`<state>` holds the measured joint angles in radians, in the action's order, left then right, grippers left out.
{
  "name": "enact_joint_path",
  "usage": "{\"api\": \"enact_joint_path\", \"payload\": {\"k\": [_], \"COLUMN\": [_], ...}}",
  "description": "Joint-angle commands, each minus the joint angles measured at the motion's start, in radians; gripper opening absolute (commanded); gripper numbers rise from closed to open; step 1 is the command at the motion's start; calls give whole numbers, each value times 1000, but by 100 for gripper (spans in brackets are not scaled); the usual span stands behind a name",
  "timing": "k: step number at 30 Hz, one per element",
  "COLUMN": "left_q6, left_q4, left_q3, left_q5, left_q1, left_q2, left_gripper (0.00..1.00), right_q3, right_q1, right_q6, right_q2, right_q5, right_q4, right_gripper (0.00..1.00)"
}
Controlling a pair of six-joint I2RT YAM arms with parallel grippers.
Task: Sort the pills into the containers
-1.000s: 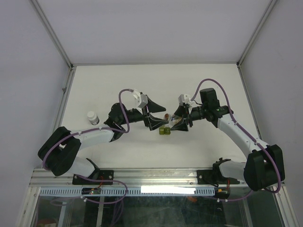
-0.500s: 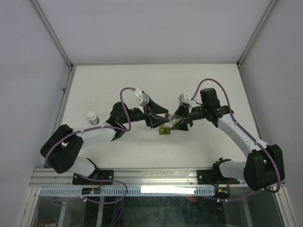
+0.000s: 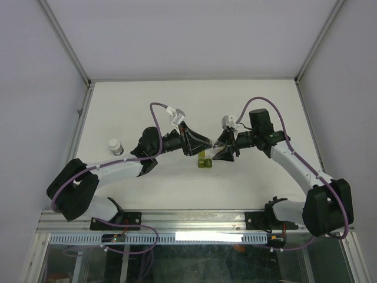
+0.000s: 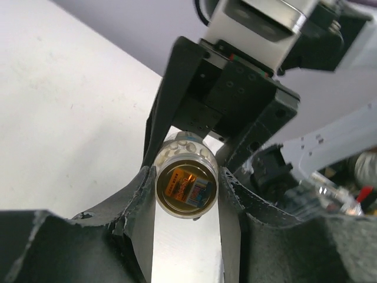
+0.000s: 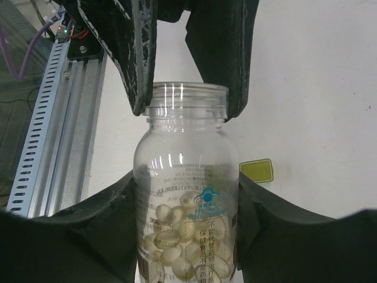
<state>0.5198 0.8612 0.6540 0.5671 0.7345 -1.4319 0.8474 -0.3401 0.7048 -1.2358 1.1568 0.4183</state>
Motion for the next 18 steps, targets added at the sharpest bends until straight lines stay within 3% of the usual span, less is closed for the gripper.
{"api": "enact_joint_path", "payload": {"k": [1,3,7,10,12,13,18], "left_q6": [257,293,298,260,227,204,11], "left_q4": [-184,-294,-363,-337,-322,-321,-282], "left_q3": [34,60,76,58,41,34,-32], "left_q5": [-315,-430,-496,-502,-512,-520,-519], "left_q1": [66,118,154,154,154,154,153], "left_q2": [100,131,168,192,208,217,287], "left_gripper": [0,2,52,81,93,98,99], "right_q3": [50,51,50,50,50,50,49], "right_q1": [-11,-11,-11,-10,-10,-10,-10], "right_q6": [-14,-18,-24,-26,-25,-25,-24], "right_q2": [-3,-5,-1,2,4,5,5], "right_q5": [32,32,33,35,38,38,43], "right_q4": [-35,-36,-38,-38,-38,-38,-37], "right_gripper": [0,0,0,0,0,0,0]}}
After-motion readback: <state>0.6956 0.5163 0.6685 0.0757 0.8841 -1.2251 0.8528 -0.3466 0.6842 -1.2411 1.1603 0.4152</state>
